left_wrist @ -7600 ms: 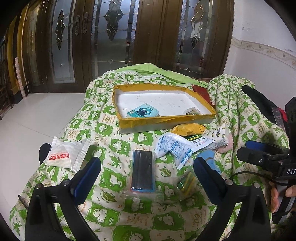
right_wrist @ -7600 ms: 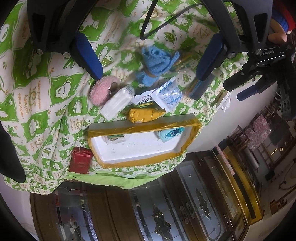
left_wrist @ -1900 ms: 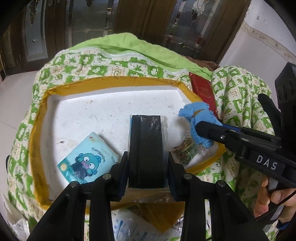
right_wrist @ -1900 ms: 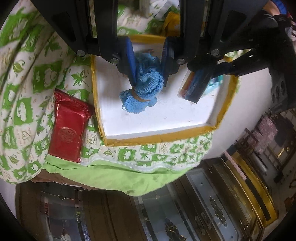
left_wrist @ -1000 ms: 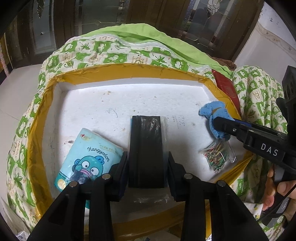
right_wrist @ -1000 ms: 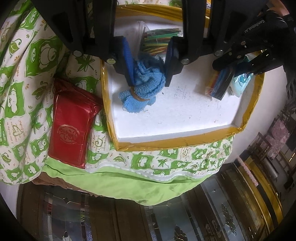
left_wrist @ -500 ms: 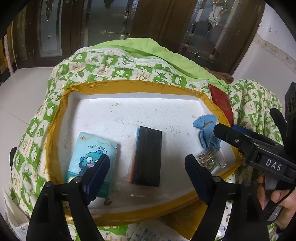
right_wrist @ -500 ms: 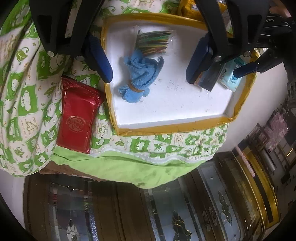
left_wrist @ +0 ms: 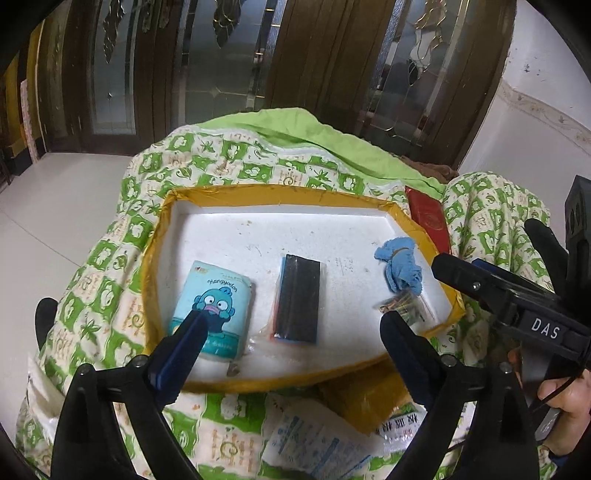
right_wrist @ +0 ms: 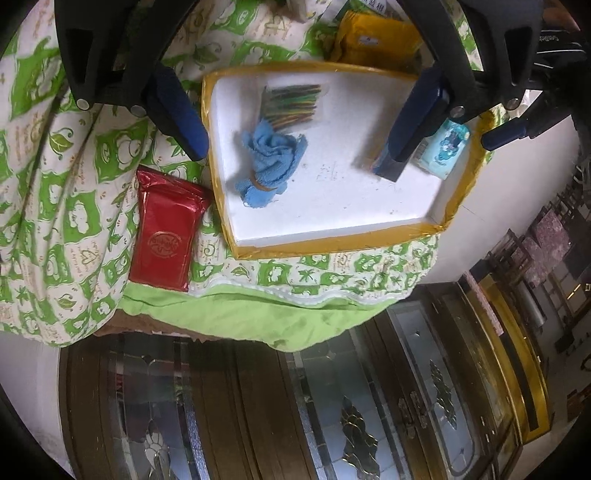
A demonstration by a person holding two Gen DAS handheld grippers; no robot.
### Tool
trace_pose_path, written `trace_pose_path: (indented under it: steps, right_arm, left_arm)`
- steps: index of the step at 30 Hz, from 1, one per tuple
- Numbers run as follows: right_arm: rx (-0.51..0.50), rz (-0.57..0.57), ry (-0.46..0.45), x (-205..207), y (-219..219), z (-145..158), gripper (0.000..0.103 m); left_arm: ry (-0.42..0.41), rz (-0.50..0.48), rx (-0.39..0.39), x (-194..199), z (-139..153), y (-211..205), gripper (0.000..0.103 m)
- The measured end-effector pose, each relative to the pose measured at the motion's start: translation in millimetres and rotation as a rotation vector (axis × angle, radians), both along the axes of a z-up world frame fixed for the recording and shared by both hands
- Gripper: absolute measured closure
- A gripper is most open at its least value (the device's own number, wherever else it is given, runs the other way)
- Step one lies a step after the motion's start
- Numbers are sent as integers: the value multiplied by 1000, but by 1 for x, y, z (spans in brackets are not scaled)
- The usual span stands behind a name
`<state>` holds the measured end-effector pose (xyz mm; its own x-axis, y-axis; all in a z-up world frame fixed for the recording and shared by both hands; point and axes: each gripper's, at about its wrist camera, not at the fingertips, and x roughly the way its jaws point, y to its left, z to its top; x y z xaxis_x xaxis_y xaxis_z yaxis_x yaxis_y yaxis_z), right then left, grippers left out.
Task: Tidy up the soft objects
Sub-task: 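Withdraw both tools from the tray back over the loose items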
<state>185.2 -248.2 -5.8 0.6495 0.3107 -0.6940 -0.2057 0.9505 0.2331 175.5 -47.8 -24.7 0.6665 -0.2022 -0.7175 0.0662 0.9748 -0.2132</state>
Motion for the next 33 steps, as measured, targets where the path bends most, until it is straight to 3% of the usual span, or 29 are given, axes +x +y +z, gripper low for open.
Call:
trace_pose_path:
  steps: [6, 11, 25, 33]
  right_arm:
    - [6, 11, -51, -28, 0, 9, 1]
    - [67, -6, -38, -54, -6, 9, 1]
    - [104, -15, -9, -92, -13, 4, 1]
    - [109, 20, -8, -124, -11, 4, 1]
  left_arm:
    - [-31, -6, 31, -22, 3, 1, 8]
    - [-42, -5, 17, -44, 3, 5, 8]
    - [-50, 30, -22, -87, -8, 27, 7]
    - [-65, 8, 20, -107, -8, 29, 4]
